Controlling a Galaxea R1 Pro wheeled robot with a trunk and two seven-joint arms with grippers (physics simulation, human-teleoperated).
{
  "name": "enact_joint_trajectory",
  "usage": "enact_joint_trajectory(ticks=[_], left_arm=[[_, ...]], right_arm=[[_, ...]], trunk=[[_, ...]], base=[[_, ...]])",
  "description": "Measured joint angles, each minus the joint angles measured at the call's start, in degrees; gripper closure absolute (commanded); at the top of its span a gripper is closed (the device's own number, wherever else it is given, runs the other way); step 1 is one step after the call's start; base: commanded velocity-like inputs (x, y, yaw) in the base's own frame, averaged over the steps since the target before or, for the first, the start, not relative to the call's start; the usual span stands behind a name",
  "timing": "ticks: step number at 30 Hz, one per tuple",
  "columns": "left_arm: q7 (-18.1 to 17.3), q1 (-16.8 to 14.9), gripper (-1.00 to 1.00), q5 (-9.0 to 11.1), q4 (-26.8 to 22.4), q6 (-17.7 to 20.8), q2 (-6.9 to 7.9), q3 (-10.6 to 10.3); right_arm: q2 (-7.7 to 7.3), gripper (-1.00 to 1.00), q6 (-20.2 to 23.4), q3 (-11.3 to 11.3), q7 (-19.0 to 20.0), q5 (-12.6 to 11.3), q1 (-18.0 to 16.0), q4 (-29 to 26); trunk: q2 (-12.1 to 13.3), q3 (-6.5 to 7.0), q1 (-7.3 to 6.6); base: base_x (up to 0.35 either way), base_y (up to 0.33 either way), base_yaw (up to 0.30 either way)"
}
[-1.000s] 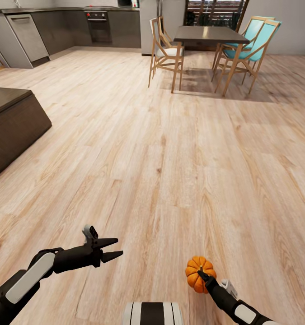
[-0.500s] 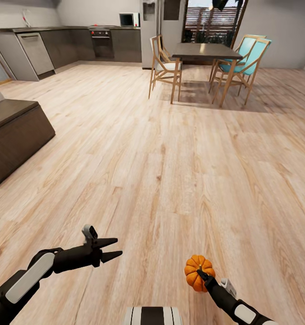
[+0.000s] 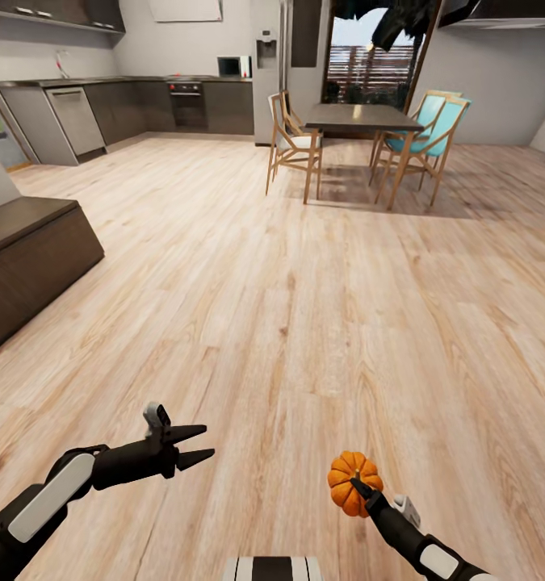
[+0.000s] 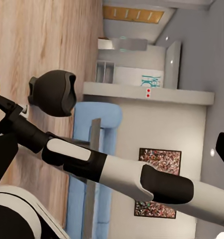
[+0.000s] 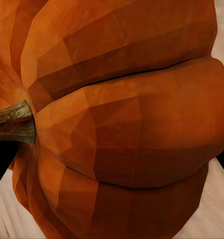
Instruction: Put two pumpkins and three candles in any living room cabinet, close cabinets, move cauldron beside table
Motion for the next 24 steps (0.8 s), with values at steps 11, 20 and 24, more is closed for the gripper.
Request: enact_joint_trajectory(ticks=[11, 20, 24], left_arm=[[0.0, 0.0, -1.0, 0.09, 0.03, 0.0, -0.1, 0.05], [0.09, 0.0, -1.0, -0.2, 0.63, 0.0, 0.01, 0.05], [0.09, 0.01, -1.0, -0.27, 0.68, 0.0, 0.06, -0.01]], right_arm=[[-0.01, 1.0, -0.19, -0.07, 0.03, -0.02, 0.0, 0.09], [-0.01, 1.0, -0.99, -0.1, -0.11, -0.12, 0.0, 0.1], [-0.01, 1.0, -1.76, -0.22, -0.24, -0.15, 0.0, 0.12]], trunk=[[0.15, 2.44, -0.28], [0.27, 4.43, -0.52], [0.32, 5.32, -0.62]], base=[[0.0, 0.0, 0.0], [0.0, 0.0, 0.0], [0.0, 0.0, 0.046]])
